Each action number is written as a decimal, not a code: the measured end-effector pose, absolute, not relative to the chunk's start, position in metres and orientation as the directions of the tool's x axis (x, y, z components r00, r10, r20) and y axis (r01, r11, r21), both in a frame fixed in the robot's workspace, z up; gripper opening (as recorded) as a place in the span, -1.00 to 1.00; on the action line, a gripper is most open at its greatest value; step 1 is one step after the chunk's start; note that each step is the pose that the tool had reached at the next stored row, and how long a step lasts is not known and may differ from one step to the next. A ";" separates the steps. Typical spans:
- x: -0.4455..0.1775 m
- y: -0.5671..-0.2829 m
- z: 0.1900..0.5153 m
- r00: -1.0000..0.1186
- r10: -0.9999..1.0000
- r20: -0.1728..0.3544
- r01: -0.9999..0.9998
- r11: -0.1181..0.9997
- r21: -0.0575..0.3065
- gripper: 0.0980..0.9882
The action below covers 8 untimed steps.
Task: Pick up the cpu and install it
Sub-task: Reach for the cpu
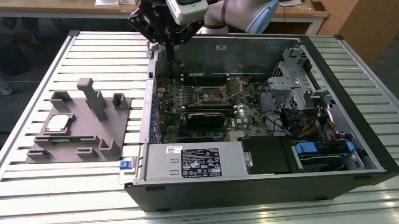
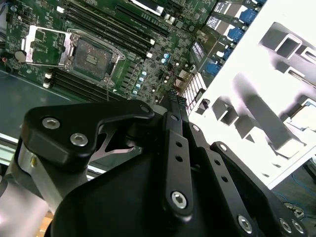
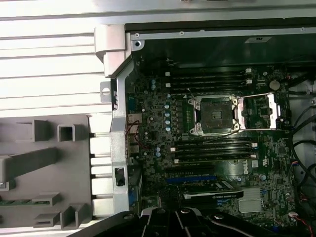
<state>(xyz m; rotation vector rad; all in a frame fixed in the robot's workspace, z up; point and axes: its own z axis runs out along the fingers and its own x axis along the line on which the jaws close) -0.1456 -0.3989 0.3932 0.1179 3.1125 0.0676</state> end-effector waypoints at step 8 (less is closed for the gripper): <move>-0.150 -0.399 0.393 -0.997 0.076 -0.024 0.075 0.996 0.044 -0.98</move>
